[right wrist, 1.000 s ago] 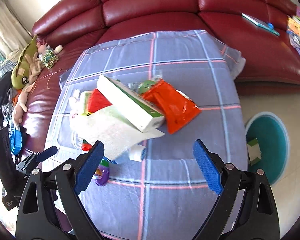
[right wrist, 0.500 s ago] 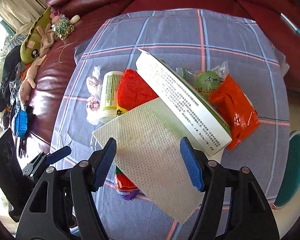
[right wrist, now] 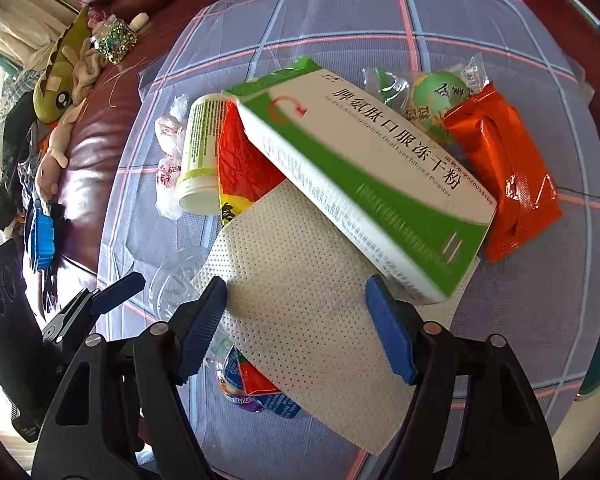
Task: Collect trash
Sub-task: 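Grasp the clear water bottle with the left tool while the right tool grasps the medicine box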
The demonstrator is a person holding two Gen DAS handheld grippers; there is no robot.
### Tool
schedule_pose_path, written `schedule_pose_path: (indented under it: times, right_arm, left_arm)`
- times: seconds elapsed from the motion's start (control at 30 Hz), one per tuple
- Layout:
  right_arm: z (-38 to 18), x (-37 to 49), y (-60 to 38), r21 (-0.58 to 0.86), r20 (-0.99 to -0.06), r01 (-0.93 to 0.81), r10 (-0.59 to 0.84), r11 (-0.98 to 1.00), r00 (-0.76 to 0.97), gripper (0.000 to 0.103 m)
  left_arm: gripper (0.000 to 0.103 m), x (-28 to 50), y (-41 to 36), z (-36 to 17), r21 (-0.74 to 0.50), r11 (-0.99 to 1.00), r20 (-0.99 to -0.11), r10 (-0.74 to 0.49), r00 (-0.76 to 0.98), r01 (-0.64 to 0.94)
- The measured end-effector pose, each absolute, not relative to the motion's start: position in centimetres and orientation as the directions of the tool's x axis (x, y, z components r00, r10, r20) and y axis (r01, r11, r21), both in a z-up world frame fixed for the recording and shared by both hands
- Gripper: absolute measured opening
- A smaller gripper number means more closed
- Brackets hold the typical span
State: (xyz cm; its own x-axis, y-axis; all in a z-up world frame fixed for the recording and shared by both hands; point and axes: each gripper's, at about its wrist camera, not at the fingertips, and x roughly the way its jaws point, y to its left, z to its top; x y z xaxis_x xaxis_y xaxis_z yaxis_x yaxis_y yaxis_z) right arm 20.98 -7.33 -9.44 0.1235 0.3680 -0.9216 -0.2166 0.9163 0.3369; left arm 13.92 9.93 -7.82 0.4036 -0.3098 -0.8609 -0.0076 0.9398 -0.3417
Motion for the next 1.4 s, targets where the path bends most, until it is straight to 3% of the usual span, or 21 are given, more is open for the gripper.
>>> schedule_pose_path:
  times: [0.03, 0.1, 0.2, 0.4, 0.6, 0.67, 0.7, 0.77, 0.97, 1.13, 1.17, 1.2, 1.27, 1.4]
  right_arm:
    - [-9.6, 20.8, -7.6, 0.354, -0.916, -0.209, 0.383, 0.912, 0.120, 0.052]
    - [-9.8, 20.5, -7.7, 0.364, -0.913, -0.204, 0.392, 0.909, 0.115, 0.025]
    - [-10.6, 19.8, -8.0, 0.358, -0.918, -0.191, 0.382, 0.914, 0.104, 0.009]
    - [-9.7, 18.4, -9.6, 0.362, -0.908, -0.190, 0.391, 0.913, 0.151, 0.005]
    - [-9.7, 16.9, -12.1, 0.384, -0.902, -0.163, 0.407, 0.909, 0.144, 0.010]
    - [-9.6, 16.7, -12.8, 0.378, -0.902, -0.149, 0.399, 0.914, 0.162, 0.023]
    - [-9.5, 16.6, -13.4, 0.381, -0.899, -0.139, 0.401, 0.914, 0.173, 0.037]
    - [-9.2, 16.5, -14.2, 0.378, -0.895, -0.130, 0.398, 0.917, 0.203, 0.046]
    - [-8.9, 16.2, -15.9, 0.395, -0.883, -0.117, 0.412, 0.911, 0.225, 0.046]
    - [-8.6, 15.9, -17.5, 0.397, -0.878, -0.100, 0.409, 0.912, 0.249, 0.053]
    - [-8.6, 15.9, -17.9, 0.396, -0.877, -0.093, 0.407, 0.913, 0.255, 0.053]
    - [-8.6, 16.0, -18.1, 0.396, -0.877, -0.086, 0.404, 0.914, 0.260, 0.053]
    - [-8.5, 16.1, -18.8, 0.395, -0.876, -0.073, 0.399, 0.916, 0.270, 0.053]
    - [-8.3, 16.5, -19.6, 0.384, -0.877, -0.066, 0.386, 0.921, 0.286, 0.056]
  left_arm:
    - [0.099, 13.9, 10.0, -7.9, -0.346, 0.938, -0.860, -0.313, 0.403, -0.009]
    - [0.099, 13.9, 10.0, -7.9, -0.353, 0.935, -0.857, -0.318, 0.405, -0.012]
    - [0.099, 13.8, 9.9, -7.8, -0.337, 0.941, -0.861, -0.301, 0.410, -0.016]
    - [0.099, 13.6, 10.0, -7.8, -0.323, 0.946, -0.868, -0.284, 0.408, -0.029]
    - [0.099, 13.7, 9.0, -7.2, -0.311, 0.950, -0.872, -0.278, 0.404, -0.018]
    - [0.099, 13.6, 7.9, -7.0, -0.325, 0.946, -0.871, -0.300, 0.390, 0.001]
    - [0.099, 13.4, 7.2, -6.9, -0.323, 0.946, -0.872, -0.304, 0.384, 0.016]
    - [0.099, 13.1, 5.8, -7.0, -0.309, 0.950, -0.880, -0.300, 0.367, 0.034]
    - [0.099, 13.3, 3.0, -9.3, -0.269, 0.962, -0.916, -0.267, 0.299, 0.034]
    - [0.099, 14.0, 2.0, -10.9, -0.233, 0.972, -0.934, -0.236, 0.268, 0.042]
    - [0.096, 14.1, 2.0, -10.9, -0.236, 0.971, -0.933, -0.237, 0.271, 0.039]
    - [0.082, 14.1, 2.1, -10.7, -0.237, 0.971, -0.928, -0.237, 0.287, 0.035]
    - [0.073, 14.2, 2.4, -10.4, -0.257, 0.966, -0.921, -0.257, 0.292, 0.039]
    - [0.072, 13.9, 3.2, -9.2, -0.244, 0.969, -0.912, -0.240, 0.333, 0.029]
